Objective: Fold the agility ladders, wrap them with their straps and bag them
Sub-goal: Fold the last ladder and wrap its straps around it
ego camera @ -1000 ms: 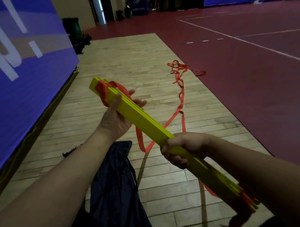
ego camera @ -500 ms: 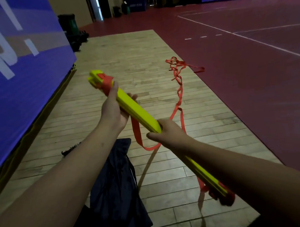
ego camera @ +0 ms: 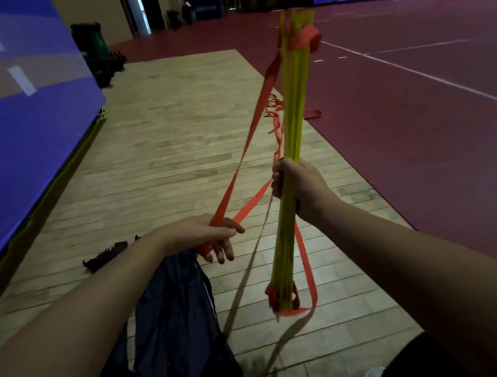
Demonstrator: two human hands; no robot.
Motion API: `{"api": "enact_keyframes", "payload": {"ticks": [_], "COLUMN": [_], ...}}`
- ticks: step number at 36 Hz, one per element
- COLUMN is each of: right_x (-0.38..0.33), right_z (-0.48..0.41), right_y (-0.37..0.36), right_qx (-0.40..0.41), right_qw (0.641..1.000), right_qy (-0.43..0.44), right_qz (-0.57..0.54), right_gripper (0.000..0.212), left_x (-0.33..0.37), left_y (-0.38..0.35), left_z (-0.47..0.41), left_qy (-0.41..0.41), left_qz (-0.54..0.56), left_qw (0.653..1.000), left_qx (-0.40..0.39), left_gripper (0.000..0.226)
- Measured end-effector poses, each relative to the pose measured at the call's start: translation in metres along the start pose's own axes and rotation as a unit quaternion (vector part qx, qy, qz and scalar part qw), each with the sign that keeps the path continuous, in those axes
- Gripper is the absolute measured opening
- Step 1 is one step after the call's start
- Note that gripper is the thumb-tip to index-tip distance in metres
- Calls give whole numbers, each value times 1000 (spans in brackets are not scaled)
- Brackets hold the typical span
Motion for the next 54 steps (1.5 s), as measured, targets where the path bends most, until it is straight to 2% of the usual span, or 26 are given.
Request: {"api": "enact_keyframes", "payload": {"ticks": [2, 5, 8, 15, 19, 21, 23, 25, 27, 28, 30, 32, 34, 35, 36, 37, 39, 41, 43, 44, 45, 47, 49, 51, 54], "right_x": [0, -1, -3, -7, -4, 0, 3, 8, 17, 24, 33, 31, 8, -5, -14, -18, -11, 10, 34, 42, 45, 49, 52, 54, 59], "right_z": [-5, -9, -9, -10, -9, -10, -12, -14, -14, -11, 3, 13, 7, 2, 2, 4, 11, 23, 33, 38, 41, 46, 58, 76, 92], "right_y": [5, 11, 13, 27, 34, 37, 43, 51, 56, 56, 55, 54, 46, 37, 25, 13, -9, -21, -19, -15, -12, -6, -3, -7, -12], "right_qx": [34, 71, 102, 142, 158, 165, 171, 184, 179, 166, 127, 72, 19, -7, -36, -79, -201, -305, -375, -396, -409, -412, -423, -476, -517], "right_qw": [998, 991, 979, 957, 952, 952, 954, 957, 965, 971, 969, 932, 861, 814, 786, 782, 780, 738, 684, 674, 681, 728, 763, 751, 718], "right_qy": [-13, -29, -49, -49, -57, -62, -66, -70, -95, -126, -203, -222, -91, -1, 71, 107, 113, 59, -22, -61, -96, -177, -271, -344, -373], "right_qz": [-58, -106, -168, -248, -255, -249, -237, -213, -165, -117, 60, 278, 500, 581, 613, 609, 582, 599, 625, 621, 600, 519, 407, 301, 278], "right_gripper": [7, 9, 13, 23, 27, 28, 26, 16, 20, 25, 34, 38, 41, 41, 40, 41, 59, 68, 57, 50, 44, 35, 41, 46, 44], "left_x": [1, 6, 11, 26, 31, 31, 33, 39, 45, 47, 43, 37, 37, 39, 39, 40, 39, 40, 43, 46, 49, 59, 70, 80, 82], "left_y": [-9, -24, -43, -58, -61, -60, -55, -42, -23, -14, 3, 13, 17, 16, 15, 13, 6, -3, -10, -14, -17, -26, -34, -37, -29], "left_z": [-2, -5, -8, -5, -2, -2, -1, 2, 7, 9, 10, 12, 15, 16, 17, 18, 17, 16, 18, 19, 23, 32, 45, 56, 58], "left_qy": [12, 3, -14, -36, -48, -48, -46, -51, -55, -53, -45, -24, -8, -9, -11, -18, -33, -51, -73, -86, -105, -151, -209, -251, -271], "left_qz": [-42, -173, -205, -99, -38, -13, -8, -25, -83, -121, -200, -296, -425, -484, -526, -550, -572, -577, -582, -586, -589, -588, -576, -556, -548], "left_qw": [999, 985, 979, 993, 997, 997, 995, 989, 975, 967, 949, 921, 869, 838, 815, 802, 795, 798, 796, 793, 789, 783, 777, 775, 769], "left_qx": [8, 16, 20, 45, 41, 53, 86, 140, 196, 216, 241, 250, 253, 250, 243, 232, 200, 170, 149, 142, 139, 138, 149, 162, 186], "left_gripper": [61, 95, 108, 73, 66, 55, 43, 42, 43, 43, 43, 42, 42, 41, 41, 41, 40, 37, 35, 34, 34, 31, 24, 24, 29]}}
Point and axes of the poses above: each hand's wrist, its own z-axis away from the middle knuckle, its own y-axis out of the back of the hand, x = y × z, the point moved 8 cm from there along -z, towards the middle knuckle, and after that the axes turned 6 degrees about y, right-handed, at the moved point
